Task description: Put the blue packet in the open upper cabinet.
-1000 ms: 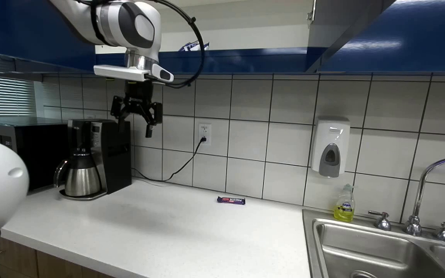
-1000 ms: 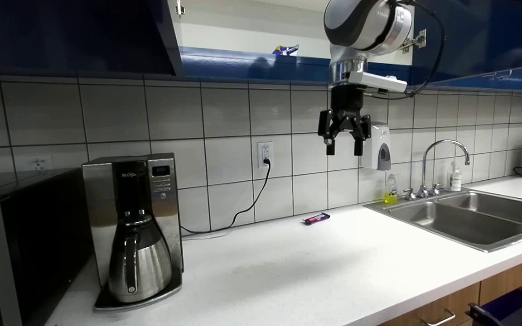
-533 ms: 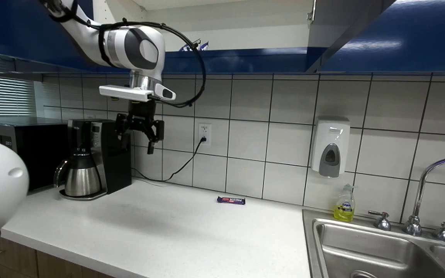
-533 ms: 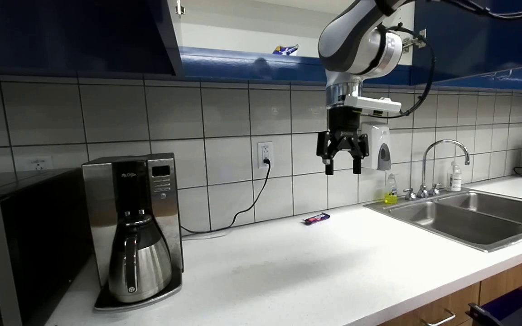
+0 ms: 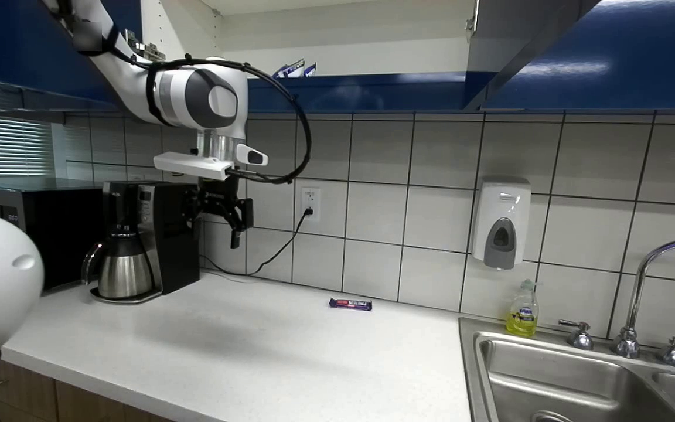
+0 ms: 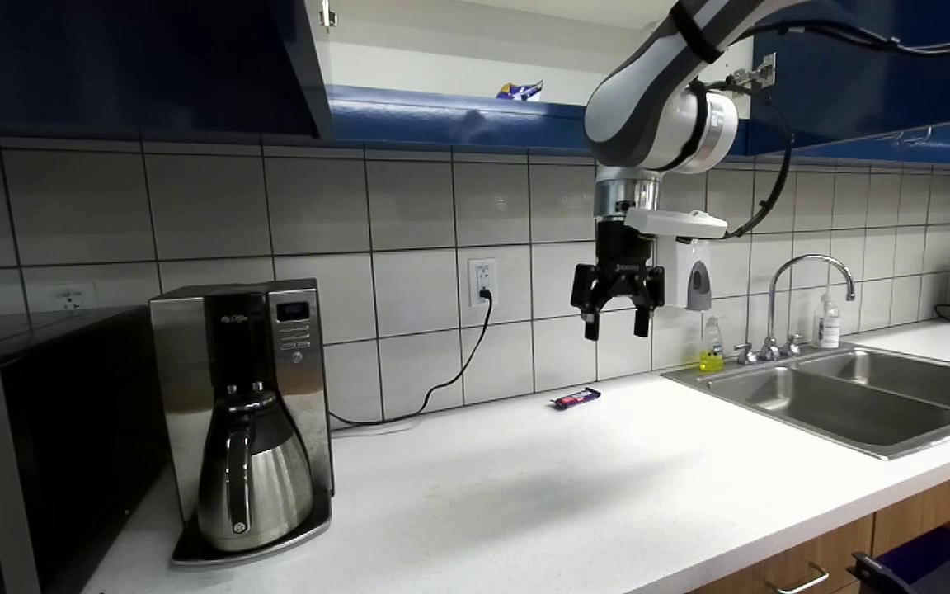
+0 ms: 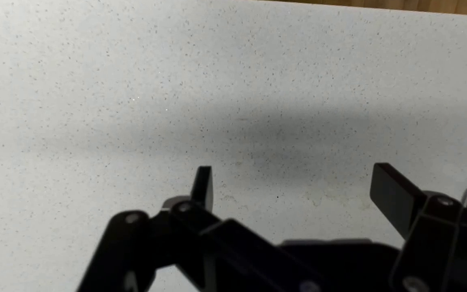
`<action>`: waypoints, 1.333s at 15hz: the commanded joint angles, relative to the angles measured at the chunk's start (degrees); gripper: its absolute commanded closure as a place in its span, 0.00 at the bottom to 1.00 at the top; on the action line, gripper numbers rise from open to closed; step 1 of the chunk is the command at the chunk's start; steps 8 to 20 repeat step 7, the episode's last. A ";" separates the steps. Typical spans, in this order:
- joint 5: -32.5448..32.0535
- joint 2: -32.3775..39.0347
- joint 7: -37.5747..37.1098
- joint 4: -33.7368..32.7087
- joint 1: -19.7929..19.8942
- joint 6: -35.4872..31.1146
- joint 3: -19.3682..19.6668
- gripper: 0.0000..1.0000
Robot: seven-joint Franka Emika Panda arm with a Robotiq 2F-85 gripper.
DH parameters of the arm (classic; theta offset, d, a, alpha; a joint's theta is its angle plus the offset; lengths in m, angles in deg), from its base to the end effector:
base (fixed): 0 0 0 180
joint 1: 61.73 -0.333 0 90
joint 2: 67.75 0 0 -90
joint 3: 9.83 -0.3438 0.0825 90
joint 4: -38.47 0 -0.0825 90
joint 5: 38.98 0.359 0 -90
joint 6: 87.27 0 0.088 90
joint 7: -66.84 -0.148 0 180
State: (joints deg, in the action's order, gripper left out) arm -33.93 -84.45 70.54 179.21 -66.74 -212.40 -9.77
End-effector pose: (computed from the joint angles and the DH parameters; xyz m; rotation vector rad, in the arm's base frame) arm 0.4128 0.0420 0.4073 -3.0645 -0.1548 -0.0279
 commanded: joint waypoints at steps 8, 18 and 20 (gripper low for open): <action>0.15 0.20 0.11 3.14 0.49 -5.05 -0.71 0.00; 0.15 0.20 0.11 3.14 0.49 -5.05 -0.71 0.00; 0.15 0.20 0.11 3.14 0.49 -5.05 -0.71 0.00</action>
